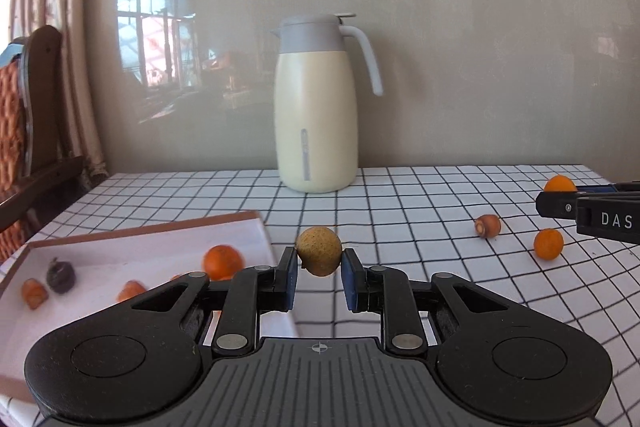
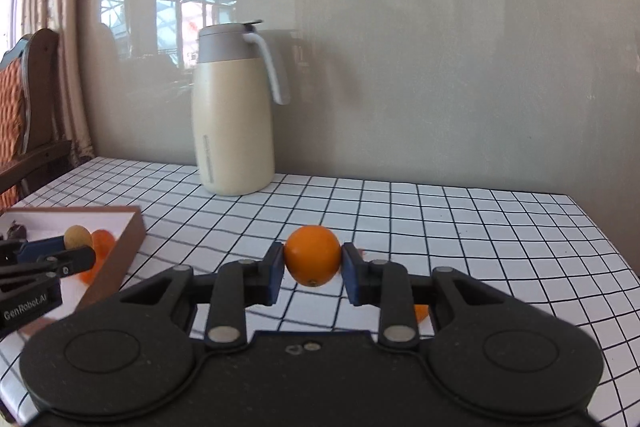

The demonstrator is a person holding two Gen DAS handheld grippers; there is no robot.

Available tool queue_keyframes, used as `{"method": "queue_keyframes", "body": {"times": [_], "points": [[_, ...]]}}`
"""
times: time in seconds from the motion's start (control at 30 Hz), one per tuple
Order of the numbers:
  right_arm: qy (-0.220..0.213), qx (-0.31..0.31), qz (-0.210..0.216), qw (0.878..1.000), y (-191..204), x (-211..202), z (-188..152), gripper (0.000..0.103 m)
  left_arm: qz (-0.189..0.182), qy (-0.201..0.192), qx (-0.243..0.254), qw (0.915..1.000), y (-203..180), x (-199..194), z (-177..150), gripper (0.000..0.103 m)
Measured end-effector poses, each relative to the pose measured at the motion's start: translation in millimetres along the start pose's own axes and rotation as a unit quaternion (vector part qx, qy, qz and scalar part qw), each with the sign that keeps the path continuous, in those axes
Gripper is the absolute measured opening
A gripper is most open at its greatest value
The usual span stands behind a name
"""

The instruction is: Organize fruits

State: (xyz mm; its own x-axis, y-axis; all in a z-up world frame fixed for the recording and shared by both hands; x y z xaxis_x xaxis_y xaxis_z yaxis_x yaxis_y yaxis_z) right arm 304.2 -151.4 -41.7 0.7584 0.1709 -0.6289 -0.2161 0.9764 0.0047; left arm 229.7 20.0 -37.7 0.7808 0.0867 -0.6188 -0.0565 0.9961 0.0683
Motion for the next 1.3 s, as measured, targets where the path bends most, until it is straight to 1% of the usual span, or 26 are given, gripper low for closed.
{"method": "queue_keyframes", "body": {"times": [0.13,0.27,0.53,0.67,0.93,1.3], "points": [[0.005,-0.025,0.019,1.0,37.1,-12.2,-9.9,0.022,0.003,-0.008,-0.009,0.9999,27.1,-24.2,-12.3,0.024],[0.004,-0.062,0.037,0.997,78.1,-20.4,-16.4,0.022,0.015,-0.015,-0.016,0.9997,55.9,-40.9,-22.8,0.024],[0.002,-0.091,0.071,0.993,139.2,-21.8,-10.6,0.022,0.052,-0.013,-0.048,0.9974,124.4,-55.8,-39.1,0.024],[0.0,-0.103,0.087,0.991,165.7,-18.9,-6.4,0.022,0.069,-0.014,-0.06,0.9958,151.3,-60.1,-44.3,0.024],[0.0,-0.122,0.113,0.986,208.3,-12.5,-5.3,0.022,0.087,-0.016,-0.076,0.9932,185.7,-65.1,-52.9,0.024],[-0.003,-0.137,0.131,0.982,244.9,-6.6,-1.7,0.022,0.113,-0.012,-0.095,0.989,230.4,-67.6,-65.2,0.024]]}}
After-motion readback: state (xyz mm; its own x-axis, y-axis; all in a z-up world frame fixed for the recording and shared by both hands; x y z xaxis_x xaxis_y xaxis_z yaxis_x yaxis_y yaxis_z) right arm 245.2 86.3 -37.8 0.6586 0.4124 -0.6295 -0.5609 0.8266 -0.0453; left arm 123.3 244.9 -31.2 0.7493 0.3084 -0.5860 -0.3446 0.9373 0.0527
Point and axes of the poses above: each gripper's, at about its wrist camera, not at the fingertips, and x roughly the way its jaws point, y to its left, z to its top, the point moved 10 cm from there along x, roughly the way its jaws point, and after that the axes turned 14 degrees about y, right-handed, at the moved point
